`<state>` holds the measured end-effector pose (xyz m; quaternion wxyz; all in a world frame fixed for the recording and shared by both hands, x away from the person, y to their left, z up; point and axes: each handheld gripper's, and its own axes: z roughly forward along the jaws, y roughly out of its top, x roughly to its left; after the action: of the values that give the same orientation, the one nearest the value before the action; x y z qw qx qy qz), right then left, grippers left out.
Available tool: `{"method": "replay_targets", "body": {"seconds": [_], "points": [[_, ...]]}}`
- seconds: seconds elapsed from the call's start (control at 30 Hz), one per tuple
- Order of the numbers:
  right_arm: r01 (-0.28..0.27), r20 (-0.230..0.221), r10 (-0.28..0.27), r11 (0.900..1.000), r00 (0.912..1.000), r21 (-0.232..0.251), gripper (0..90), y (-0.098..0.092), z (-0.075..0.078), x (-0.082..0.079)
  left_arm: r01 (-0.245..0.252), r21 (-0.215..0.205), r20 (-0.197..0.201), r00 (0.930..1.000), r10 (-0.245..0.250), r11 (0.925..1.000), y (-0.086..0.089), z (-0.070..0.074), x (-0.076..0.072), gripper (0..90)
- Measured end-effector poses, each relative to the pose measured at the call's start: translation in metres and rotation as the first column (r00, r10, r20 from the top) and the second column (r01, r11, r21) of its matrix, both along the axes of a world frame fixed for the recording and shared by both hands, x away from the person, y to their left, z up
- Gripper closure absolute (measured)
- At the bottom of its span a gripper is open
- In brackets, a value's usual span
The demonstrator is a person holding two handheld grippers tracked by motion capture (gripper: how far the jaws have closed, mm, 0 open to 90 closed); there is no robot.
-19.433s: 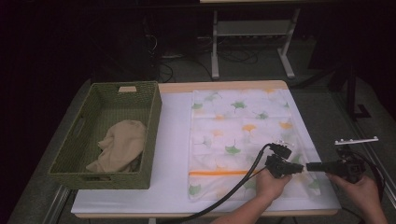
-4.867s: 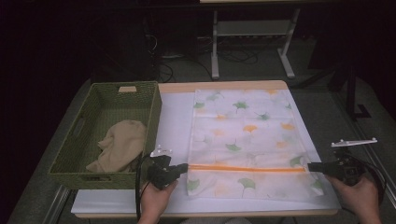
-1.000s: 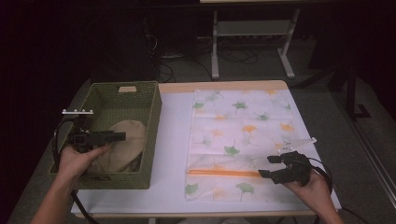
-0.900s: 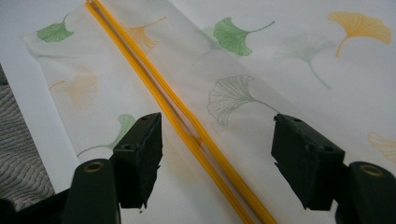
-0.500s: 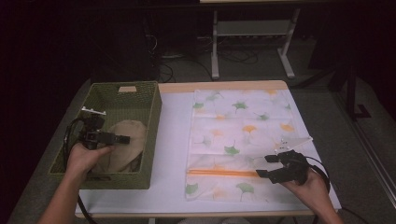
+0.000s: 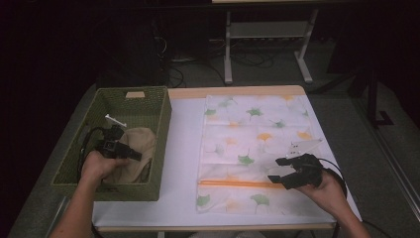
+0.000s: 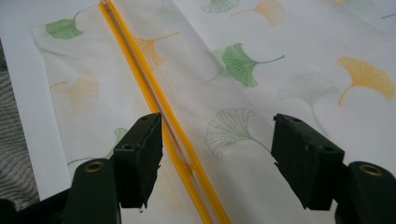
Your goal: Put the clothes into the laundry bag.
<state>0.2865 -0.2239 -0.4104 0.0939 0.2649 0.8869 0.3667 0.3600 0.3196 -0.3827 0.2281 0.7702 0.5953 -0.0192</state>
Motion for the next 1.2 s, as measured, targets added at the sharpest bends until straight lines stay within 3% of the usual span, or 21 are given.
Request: {"method": "replay_targets", "body": {"seconds": [0.1,0.27,0.37,0.53,0.63,0.83,1.03,1.13,1.2], "points": [[-0.007,-0.019,0.007,1.0,0.9998,0.004,32.8,0.0,-0.001,0.003,-0.003,-0.008,-0.01,0.9999,0.003,1.0,0.001,0.002,0.0,72.5],[-0.013,-0.039,0.014,1.0,0.9991,0.02,32.8,-0.003,-0.001,0.006,0.001,-0.028,0.008,1.0,0.0,0.9996,0.001,0.008,-0.004,74.5],[-0.013,-0.059,0.015,0.999,0.9982,0.037,32.2,-0.006,0.002,0.009,0.002,-0.064,0.029,0.9996,0.0,0.9979,0.003,0.017,-0.009,75.0],[-0.017,-0.046,0.02,0.998,0.9987,0.056,32.3,-0.007,0.006,0.01,-0.019,-0.131,0.083,0.9961,0.03,0.9912,0.016,0.03,-0.021,75.3],[-0.023,-0.036,0.025,0.998,0.999,0.065,32.6,-0.006,0.007,0.011,-0.029,-0.177,0.132,0.9899,0.053,0.9838,0.025,0.04,-0.032,75.4],[-0.044,-0.034,0.046,0.997,0.9983,0.056,34.6,-0.003,0.005,0.01,-0.031,-0.264,0.225,0.97,0.092,0.9641,0.036,0.056,-0.053,75.3],[-0.081,-0.055,0.082,0.996,0.9951,0.022,39.1,0.003,-0.001,0.01,-0.022,-0.314,0.262,0.9589,0.109,0.9492,0.041,0.062,-0.066,75.4],[-0.094,-0.107,0.096,0.995,0.9897,0.02,43.9,0.007,-0.009,0.015,-0.028,-0.328,0.268,0.9556,0.122,0.9441,0.044,0.062,-0.069,75.4],[-0.107,-0.119,0.105,0.994,0.9873,-0.009,46.6,0.013,-0.014,0.017,-0.03,-0.331,0.274,0.9532,0.127,0.943,0.044,0.062,-0.071,75.4]]}}
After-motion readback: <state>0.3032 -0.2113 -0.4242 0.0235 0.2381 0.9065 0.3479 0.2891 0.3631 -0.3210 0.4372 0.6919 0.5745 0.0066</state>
